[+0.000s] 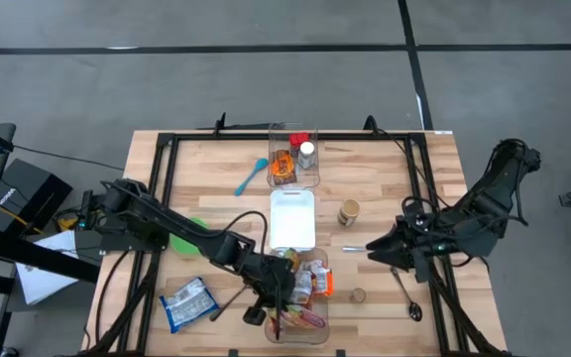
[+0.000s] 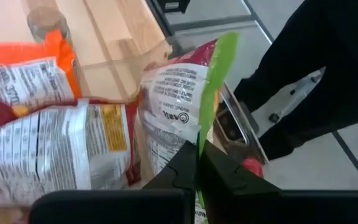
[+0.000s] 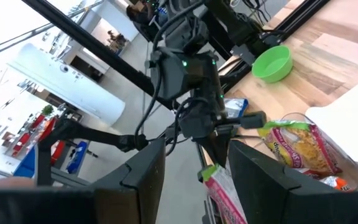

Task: Pick & Place Food Item
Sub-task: Put the green noodle pack into the bottom transparent bin

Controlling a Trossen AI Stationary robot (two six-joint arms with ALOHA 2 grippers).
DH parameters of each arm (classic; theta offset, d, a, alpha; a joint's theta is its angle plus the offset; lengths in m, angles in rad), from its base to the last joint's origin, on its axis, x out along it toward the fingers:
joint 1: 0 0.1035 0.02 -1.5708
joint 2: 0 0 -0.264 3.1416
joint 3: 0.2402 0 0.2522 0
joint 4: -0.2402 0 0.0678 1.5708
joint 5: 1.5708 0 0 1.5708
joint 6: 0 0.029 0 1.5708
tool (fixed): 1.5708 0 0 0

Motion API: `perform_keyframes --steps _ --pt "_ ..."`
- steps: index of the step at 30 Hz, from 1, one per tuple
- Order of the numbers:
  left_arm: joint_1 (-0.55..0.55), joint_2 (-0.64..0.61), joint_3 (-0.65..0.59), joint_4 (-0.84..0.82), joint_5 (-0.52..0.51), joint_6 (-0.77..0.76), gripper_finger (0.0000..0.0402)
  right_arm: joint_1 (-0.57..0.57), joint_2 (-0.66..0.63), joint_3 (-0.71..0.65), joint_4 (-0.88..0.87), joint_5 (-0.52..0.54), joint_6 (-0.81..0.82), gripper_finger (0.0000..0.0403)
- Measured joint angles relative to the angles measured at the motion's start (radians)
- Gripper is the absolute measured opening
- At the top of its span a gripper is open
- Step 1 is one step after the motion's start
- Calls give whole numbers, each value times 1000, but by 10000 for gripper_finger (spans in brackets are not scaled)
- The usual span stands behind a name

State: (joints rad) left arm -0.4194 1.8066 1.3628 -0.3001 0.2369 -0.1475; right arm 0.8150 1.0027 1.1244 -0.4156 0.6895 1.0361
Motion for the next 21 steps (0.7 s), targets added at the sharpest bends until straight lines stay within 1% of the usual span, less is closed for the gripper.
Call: perform_keyframes --steps 7,9,11,16,21 --pt "7 36 -2 69 2 -13 6 0 0 0 2 0 0 171" --pt "11 55 -1 133 4 -14 10 0 0 0 2 0 0 171" --pt "13 76 -2 177 27 -30 14 0 0 0 3 -1 0 171" --pt "17 126 -2 266 127 -115 22 4 0 0 5 -11 0 171" --pt "11 121 -1 238 320 -181 32 4 0 0 3 -23 -2 171"
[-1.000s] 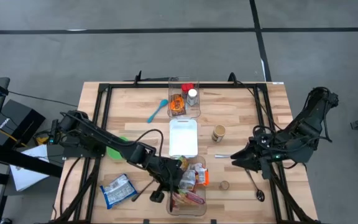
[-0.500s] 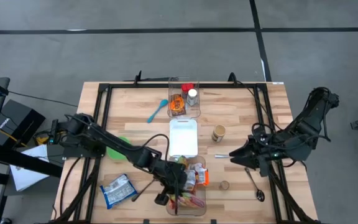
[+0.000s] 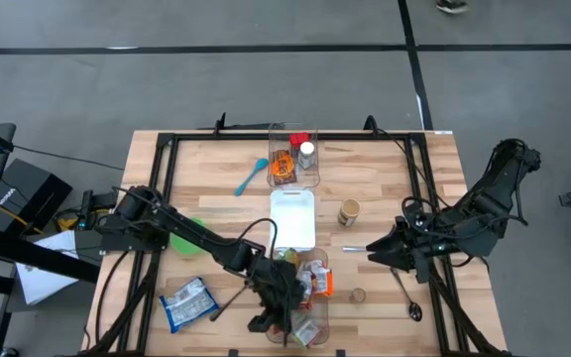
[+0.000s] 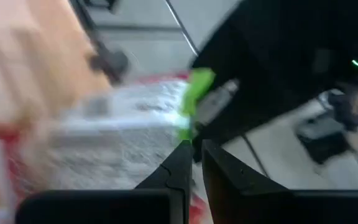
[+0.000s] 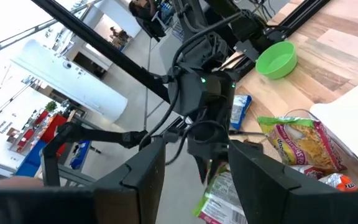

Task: Pick & Place Food Item
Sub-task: Put the green noodle pack into the bottom transparent bin, then put the blue noodle pack into the bottom transparent bin

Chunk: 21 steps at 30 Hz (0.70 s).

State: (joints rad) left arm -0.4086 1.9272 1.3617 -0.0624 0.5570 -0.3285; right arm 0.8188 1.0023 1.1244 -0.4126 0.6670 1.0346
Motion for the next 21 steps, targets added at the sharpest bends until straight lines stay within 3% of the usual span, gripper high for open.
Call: perform_keyframes --steps 6,14,17,21 --pt "-8 -52 1 -13 1 -25 38 0 0 0 1 -16 -19 171" --pt "21 -224 0 -54 -280 -4 61 0 0 0 1 -13 -27 171" --pt "22 -305 1 -168 -389 35 75 0 0 0 -1 -12 -41 171" --pt "15 -393 1 -446 -446 22 97 -2 0 0 -2 -9 -47 171"
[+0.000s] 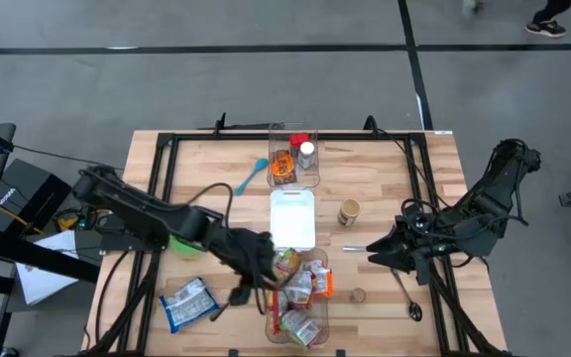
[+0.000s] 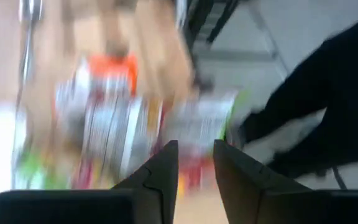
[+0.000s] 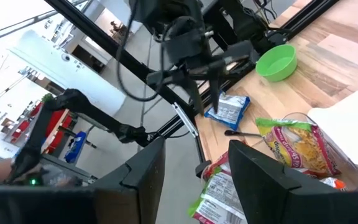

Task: Pick & Place Food Item
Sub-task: Put the blue noodle pack into the bottom transparent bin

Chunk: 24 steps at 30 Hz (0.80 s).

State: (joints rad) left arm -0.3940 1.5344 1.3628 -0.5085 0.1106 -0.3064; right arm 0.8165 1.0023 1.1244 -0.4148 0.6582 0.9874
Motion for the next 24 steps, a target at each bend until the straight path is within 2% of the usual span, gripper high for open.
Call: perform_keyframes --steps 4,8,13,21,24 --pt "-21 -61 0 -270 5 -37 118 -1 0 0 2 14 -1 171" --pt "-55 -89 -26 -434 118 38 125 -1 0 0 1 39 -4 171" --pt "-81 -96 -179 -422 303 101 114 -1 0 0 -5 59 -4 171" --pt "-69 -100 -453 -168 334 152 105 -1 0 0 -2 111 -3 171" --pt "-62 -100 -542 -127 352 153 106 -1 0 0 -3 124 8 171"
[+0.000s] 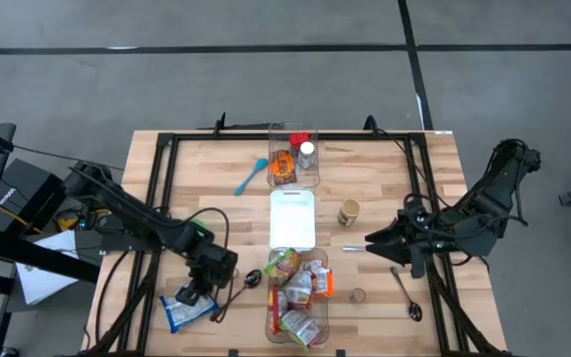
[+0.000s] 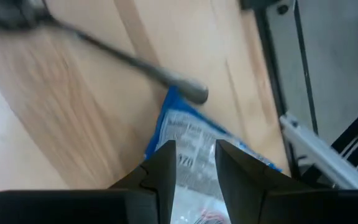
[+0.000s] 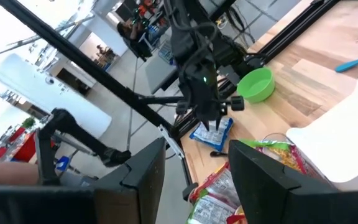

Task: Pick & Place Food Item
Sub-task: Put the blue noodle pack into the bottom transparent bin

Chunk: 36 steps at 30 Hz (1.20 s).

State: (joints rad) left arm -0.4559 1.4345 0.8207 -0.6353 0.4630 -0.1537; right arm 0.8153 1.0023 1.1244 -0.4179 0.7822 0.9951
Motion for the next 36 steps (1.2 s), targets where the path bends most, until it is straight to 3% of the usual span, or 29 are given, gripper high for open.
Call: perform_keyframes --steps 11,36 --pt "6 0 -129 197 17 -12 104 -7 0 0 -1 31 19 171" --pt "32 169 -130 237 17 35 104 -40 0 0 -42 28 27 171"
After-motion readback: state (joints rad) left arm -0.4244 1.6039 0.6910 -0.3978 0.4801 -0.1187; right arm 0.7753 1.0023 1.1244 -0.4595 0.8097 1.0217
